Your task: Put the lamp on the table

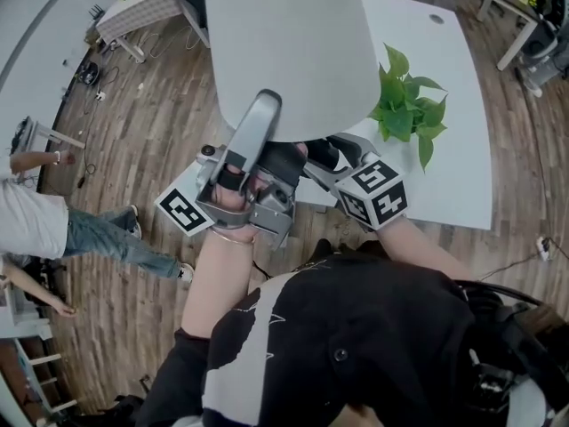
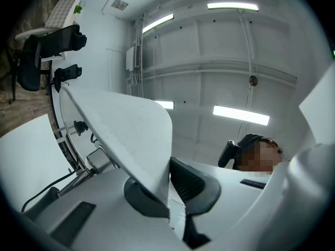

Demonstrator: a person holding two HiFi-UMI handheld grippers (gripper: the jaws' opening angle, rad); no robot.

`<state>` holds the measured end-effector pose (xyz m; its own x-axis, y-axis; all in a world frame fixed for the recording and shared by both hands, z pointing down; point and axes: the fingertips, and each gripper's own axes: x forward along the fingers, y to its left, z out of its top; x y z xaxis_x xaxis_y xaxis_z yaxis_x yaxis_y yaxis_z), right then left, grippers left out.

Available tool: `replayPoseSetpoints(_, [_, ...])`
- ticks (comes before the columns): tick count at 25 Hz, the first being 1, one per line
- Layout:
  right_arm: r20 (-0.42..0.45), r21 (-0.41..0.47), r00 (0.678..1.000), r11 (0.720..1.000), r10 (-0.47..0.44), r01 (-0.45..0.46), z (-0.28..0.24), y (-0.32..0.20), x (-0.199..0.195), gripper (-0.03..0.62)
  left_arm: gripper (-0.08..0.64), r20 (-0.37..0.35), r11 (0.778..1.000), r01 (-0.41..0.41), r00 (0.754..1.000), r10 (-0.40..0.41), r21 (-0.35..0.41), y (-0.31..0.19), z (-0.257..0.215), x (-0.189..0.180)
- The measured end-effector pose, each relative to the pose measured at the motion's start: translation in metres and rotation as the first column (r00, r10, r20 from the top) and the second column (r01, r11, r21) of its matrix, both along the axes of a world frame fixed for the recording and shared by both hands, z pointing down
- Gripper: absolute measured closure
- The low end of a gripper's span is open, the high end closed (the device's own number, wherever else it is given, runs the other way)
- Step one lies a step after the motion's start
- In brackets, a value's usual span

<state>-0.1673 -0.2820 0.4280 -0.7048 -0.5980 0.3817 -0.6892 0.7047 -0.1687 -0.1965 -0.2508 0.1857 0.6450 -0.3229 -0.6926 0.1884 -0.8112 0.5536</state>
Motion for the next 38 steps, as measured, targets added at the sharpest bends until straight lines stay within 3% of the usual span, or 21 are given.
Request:
replayPoseSetpoints(7, [-0.026, -0.051, 0.999, 0.998, 0.027, -0.028, 0.022, -0.009, 0.004, 0.298, 0.545, -0.015, 0.998, -0.037, 0.999, 0.036, -0.043, -0.013, 0.021, 0.001])
replayPoseSetpoints(15, [-0.040, -0.098, 0.999, 0.995, 0.021, -0.025, 0.045, -0.019, 0.008, 0.295, 0.545, -0.040, 0.995, -0.020, 0.999, 0.016, -0.099, -0.030, 0.043, -0.003])
replayPoseSetpoints(38, [-0.073, -0.186, 0.995, 0.980, 0.061, -0.073, 0.081, -0.030, 0.017, 0.291, 0.543, 0.004, 0.983, -0.030, 0.999, 0.032, -0.182, -0.059, 0.078, 0.011])
